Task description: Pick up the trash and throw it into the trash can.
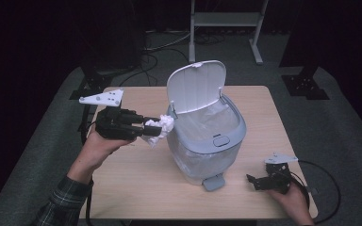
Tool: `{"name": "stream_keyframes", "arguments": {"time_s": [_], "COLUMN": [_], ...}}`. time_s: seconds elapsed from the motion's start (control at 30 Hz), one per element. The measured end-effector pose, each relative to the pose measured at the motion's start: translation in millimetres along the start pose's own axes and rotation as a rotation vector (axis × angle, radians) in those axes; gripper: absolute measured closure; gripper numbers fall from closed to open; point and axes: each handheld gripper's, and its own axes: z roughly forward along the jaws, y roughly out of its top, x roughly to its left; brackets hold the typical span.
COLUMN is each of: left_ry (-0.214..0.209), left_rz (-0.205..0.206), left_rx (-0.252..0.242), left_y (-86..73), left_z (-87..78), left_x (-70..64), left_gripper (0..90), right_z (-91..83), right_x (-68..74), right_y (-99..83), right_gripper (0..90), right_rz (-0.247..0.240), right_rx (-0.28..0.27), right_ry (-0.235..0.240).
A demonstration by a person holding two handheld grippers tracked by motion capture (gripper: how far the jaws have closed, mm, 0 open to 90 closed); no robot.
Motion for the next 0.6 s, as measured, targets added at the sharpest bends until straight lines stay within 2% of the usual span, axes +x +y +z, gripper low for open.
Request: {"name": "stream_keyframes", "arguments": {"time_s": [0.27,0.6], "left_ry": [-0.013,-0.005], "left_rz": [0.023,0.046], "left_rx": [-0.005,-0.007], "left_y": [18.0,35.6], "left_z": [11.9,35.9], "left_x": [4.2,10.2], "left_gripper": [66.9,66.6], "right_z": [0.0,0.0], "right_x": [0.0,0.1], "right_y": [0.0,0.0], "right_gripper": [0.0,0.0], "right_rz": [0.000,0.001], "right_rx": [0.000,0.000], "right_ry": [0.000,0.000]}}
